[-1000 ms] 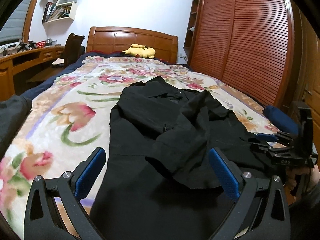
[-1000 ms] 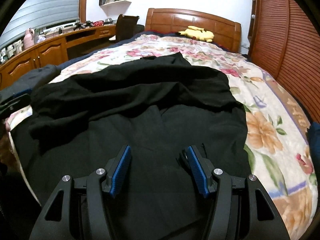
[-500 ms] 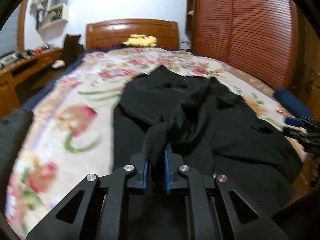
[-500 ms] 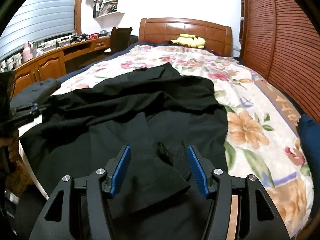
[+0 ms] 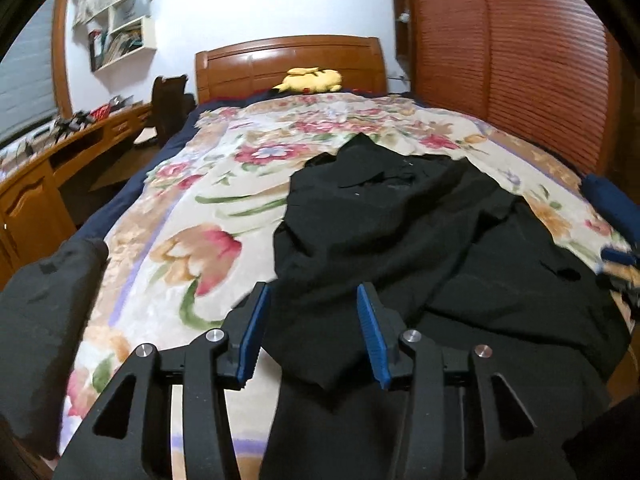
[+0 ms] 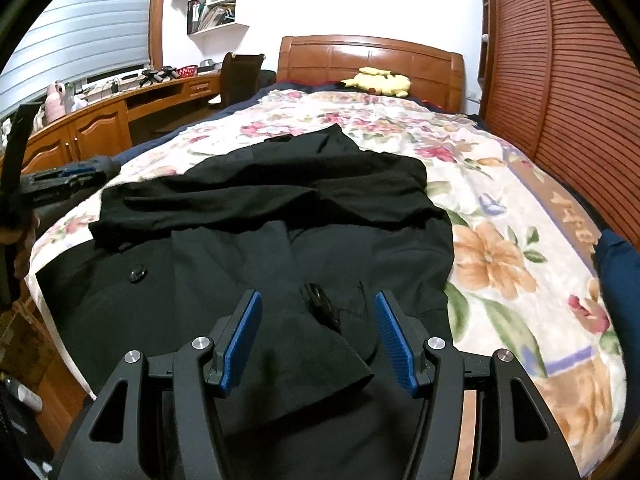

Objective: Fold large clothes

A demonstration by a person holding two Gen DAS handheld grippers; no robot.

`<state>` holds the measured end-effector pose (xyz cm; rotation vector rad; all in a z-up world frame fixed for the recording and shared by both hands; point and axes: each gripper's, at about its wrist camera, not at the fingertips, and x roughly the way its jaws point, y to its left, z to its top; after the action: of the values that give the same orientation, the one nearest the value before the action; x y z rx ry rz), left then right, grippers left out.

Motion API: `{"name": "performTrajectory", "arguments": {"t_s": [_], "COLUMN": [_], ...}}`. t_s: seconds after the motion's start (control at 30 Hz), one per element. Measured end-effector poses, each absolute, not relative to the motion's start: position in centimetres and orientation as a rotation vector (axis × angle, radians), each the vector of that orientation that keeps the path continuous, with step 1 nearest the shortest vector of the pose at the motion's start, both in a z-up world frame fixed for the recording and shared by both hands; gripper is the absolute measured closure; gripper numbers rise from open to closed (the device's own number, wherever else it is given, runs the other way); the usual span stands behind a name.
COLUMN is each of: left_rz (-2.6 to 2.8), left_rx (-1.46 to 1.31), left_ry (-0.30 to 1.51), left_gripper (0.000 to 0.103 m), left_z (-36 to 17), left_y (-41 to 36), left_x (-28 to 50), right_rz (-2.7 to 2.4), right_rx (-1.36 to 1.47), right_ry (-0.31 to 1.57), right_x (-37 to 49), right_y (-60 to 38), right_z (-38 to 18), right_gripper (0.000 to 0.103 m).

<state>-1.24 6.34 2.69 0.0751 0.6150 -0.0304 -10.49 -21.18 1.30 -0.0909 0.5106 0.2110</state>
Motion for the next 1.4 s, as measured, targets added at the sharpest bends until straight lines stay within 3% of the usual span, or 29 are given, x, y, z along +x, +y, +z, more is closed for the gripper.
{"name": "performTrajectory", "arguments": {"t_s": [0.57, 0.6, 0.7, 0.9, 0.97, 1.03, 1.13, 1.23, 1.4], "left_rz": [-0.122, -0.125, -0.13, -0.075, -0.063, -0.066, -0.102, -0.129, -0.203], "left_rx": [0.19, 0.201, 0.207, 0.262, 0.305, 0.336, 0.315, 0.273, 0.23], "left_ry": [0.765, 0.773, 0.774, 0.754, 0.757, 0.766, 0.786, 0.737, 0.671], "left_gripper": [0.057, 0.055, 0.02, 0.02, 0.026, 0.061, 0.088, 0.093, 0.095], "left_z": [-2.0, -2.2, -2.2, -2.4, -2.7, -3.0, -2.7, -0.6, 2.9], "left_y": [1.7, 1.5, 1.2, 0.8, 0.4, 0.2, 0.3, 0.4, -0.1], "left_x": [0.3, 0.6, 0.9, 1.6, 2.0, 2.2, 2.1, 1.0, -1.5], "right_rz": [0.232, 0.231, 0.231, 0.227, 0.225, 0.223, 0.224, 0.222, 0.216], "right_rx": [-0.08, -0.082, -0.085, -0.098, -0.102, -0.106, -0.109, -0.111, -0.102], "right_ry": [0.516, 0.518, 0.52, 0.529, 0.53, 0.531, 0.529, 0.53, 0.528], "right_x": [-9.5, -9.5, -9.5, -9.5, -9.6, -9.6, -9.6, -9.7, -9.7], "right_y": [-20.5, -20.4, -20.4, -20.1, -20.0, -20.0, -20.0, -20.2, -20.7], "right_z": [1.0, 1.0, 1.0, 1.0, 1.0, 1.0, 1.0, 0.9, 1.0], "right_gripper": [0.042, 0.042, 0.042, 0.042, 0.042, 0.042, 0.042, 0.042, 0.042]}}
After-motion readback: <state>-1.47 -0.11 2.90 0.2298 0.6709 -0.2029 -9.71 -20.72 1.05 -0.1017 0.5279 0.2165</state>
